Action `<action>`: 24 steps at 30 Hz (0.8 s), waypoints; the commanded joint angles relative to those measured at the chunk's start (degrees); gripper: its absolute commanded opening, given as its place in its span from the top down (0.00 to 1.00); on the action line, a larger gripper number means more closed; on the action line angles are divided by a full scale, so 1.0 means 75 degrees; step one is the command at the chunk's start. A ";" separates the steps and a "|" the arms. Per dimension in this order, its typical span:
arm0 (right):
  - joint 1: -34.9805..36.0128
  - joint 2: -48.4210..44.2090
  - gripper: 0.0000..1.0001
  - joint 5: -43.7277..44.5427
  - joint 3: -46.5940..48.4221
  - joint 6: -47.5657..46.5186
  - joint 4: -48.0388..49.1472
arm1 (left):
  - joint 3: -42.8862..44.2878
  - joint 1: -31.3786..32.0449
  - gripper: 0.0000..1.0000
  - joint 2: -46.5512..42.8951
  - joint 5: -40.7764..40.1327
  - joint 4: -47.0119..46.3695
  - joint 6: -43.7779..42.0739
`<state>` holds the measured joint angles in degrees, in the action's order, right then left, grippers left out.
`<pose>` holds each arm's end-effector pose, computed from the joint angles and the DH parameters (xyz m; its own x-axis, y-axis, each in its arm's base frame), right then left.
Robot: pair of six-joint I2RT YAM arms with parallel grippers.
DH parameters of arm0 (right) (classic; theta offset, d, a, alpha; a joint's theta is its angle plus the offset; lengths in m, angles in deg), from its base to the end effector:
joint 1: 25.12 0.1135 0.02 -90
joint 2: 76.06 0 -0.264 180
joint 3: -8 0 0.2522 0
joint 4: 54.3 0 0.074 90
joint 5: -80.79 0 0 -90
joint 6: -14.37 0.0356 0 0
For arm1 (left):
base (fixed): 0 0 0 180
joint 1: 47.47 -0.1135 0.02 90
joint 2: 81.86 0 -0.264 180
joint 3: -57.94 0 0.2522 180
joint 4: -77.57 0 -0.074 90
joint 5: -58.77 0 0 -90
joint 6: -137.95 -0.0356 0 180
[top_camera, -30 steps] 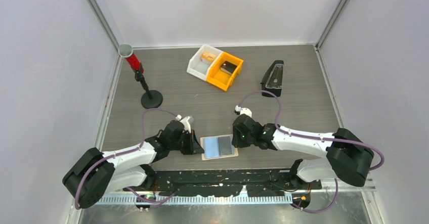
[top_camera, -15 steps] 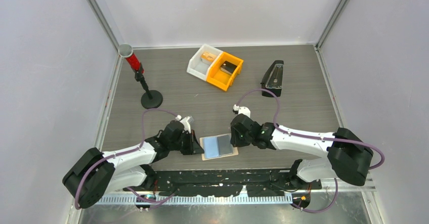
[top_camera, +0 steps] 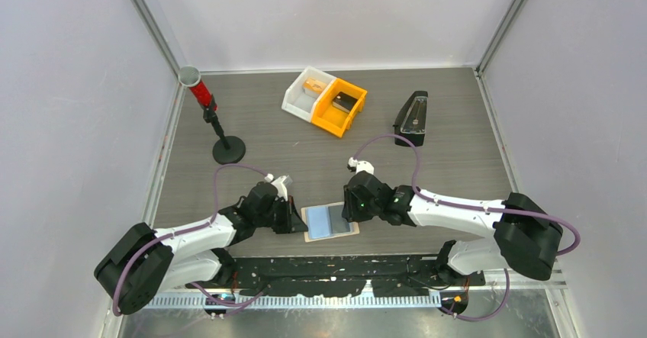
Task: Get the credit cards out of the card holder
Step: Remove the credit card from the card holder.
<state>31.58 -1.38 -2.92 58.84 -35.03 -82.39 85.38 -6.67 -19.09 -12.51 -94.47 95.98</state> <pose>0.1396 0.2055 0.1801 -0.8447 -0.1077 -0.5243 -0.3213 0.8854 0.3358 0.1313 -0.1285 0.1285 -0.9387 -0.1199 -0.3232 0.1462 0.7105 -0.6884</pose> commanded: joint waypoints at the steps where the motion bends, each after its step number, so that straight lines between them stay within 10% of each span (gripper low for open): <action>1: 0.0068 -0.0030 0.68 -0.0386 0.0174 -0.0107 0.0654 | -0.0065 -0.0014 1.00 0.0011 0.0103 -0.0382 0.0054; 24: 0.0068 0.0453 0.61 0.0765 0.0282 -0.0162 -0.0092 | -0.0088 -0.0014 1.00 0.0025 0.0145 -0.0468 0.0088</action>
<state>31.76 1.15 -0.56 58.84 -35.23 -82.23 85.00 -6.67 -19.09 -12.12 -95.33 96.22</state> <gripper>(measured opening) 0.388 0.009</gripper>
